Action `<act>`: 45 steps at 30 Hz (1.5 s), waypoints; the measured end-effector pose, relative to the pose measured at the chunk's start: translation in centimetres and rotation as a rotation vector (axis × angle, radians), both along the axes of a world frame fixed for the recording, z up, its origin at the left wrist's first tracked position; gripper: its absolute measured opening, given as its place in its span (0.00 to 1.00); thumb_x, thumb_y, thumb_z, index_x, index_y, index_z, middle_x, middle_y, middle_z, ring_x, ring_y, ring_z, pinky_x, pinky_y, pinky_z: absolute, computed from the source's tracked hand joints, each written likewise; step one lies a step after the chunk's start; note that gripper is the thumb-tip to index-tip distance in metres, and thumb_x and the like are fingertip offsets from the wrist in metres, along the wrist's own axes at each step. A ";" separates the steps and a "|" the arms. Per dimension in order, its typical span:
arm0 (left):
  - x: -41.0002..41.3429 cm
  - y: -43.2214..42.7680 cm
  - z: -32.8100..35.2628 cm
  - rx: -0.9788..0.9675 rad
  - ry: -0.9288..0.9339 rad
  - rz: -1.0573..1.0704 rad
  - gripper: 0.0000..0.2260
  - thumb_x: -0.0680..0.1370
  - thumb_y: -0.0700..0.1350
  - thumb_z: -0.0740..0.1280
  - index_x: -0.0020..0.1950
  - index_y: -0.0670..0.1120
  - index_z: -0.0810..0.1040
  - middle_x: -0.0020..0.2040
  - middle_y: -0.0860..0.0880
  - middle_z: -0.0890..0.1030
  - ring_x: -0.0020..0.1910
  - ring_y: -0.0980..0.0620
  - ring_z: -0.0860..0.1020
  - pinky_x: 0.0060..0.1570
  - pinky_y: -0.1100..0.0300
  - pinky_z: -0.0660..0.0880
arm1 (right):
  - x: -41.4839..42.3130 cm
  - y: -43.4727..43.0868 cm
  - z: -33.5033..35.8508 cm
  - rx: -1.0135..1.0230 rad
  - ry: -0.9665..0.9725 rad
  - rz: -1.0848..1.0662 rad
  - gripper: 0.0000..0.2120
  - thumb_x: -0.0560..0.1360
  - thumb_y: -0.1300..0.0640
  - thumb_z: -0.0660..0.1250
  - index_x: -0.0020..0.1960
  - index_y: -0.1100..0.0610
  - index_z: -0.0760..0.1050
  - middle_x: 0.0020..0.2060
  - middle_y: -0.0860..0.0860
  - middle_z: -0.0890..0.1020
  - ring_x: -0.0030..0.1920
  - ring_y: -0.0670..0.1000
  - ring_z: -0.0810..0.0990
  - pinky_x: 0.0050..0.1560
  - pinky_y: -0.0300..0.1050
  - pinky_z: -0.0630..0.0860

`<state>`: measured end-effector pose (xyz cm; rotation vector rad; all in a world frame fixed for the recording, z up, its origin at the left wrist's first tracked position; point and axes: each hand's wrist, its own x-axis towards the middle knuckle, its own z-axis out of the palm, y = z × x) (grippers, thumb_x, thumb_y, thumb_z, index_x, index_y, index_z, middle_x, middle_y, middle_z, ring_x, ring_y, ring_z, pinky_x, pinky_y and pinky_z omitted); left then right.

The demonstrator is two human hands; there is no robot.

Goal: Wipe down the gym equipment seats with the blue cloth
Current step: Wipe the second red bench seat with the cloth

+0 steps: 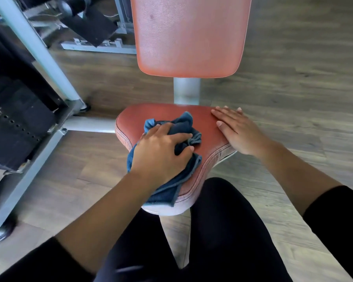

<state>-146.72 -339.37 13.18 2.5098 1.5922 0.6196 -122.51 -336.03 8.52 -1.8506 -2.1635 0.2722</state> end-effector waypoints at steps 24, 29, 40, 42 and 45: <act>-2.1 -7.0 -1.5 0.401 -0.039 -0.162 0.20 0.68 0.65 0.71 0.51 0.53 0.85 0.57 0.46 0.81 0.57 0.42 0.79 0.51 0.46 0.76 | -2.1 -3.4 0.7 0.096 -0.166 0.400 0.57 0.59 0.21 0.61 0.77 0.56 0.57 0.76 0.52 0.59 0.76 0.50 0.55 0.76 0.51 0.49; -4.6 -6.5 -1.5 0.415 -0.071 -0.288 0.20 0.70 0.64 0.70 0.55 0.53 0.84 0.60 0.46 0.80 0.61 0.44 0.77 0.54 0.48 0.76 | -1.8 -3.4 0.7 0.095 -0.179 0.415 0.57 0.60 0.20 0.61 0.77 0.56 0.55 0.77 0.52 0.57 0.77 0.50 0.53 0.76 0.52 0.48; -2.7 -4.3 1.0 -0.227 -0.202 0.452 0.22 0.71 0.64 0.66 0.64 0.61 0.72 0.65 0.49 0.69 0.60 0.43 0.73 0.55 0.52 0.71 | -2.1 -4.1 2.1 -0.054 -0.093 0.407 0.46 0.69 0.23 0.38 0.78 0.49 0.44 0.77 0.45 0.45 0.75 0.40 0.38 0.76 0.44 0.37; -2.7 -2.9 1.2 -0.279 -0.156 0.470 0.23 0.72 0.64 0.65 0.65 0.60 0.71 0.63 0.46 0.69 0.57 0.40 0.75 0.53 0.52 0.71 | -2.2 -4.2 2.1 -0.077 -0.009 0.372 0.42 0.72 0.26 0.36 0.78 0.48 0.46 0.77 0.43 0.47 0.75 0.37 0.39 0.76 0.43 0.36; -2.5 -0.5 1.2 -0.336 -0.121 0.494 0.24 0.73 0.65 0.64 0.66 0.58 0.69 0.61 0.43 0.69 0.55 0.38 0.75 0.53 0.51 0.72 | -2.9 -3.7 2.2 -0.106 0.046 0.314 0.37 0.74 0.30 0.34 0.78 0.47 0.49 0.77 0.42 0.50 0.75 0.35 0.41 0.75 0.39 0.36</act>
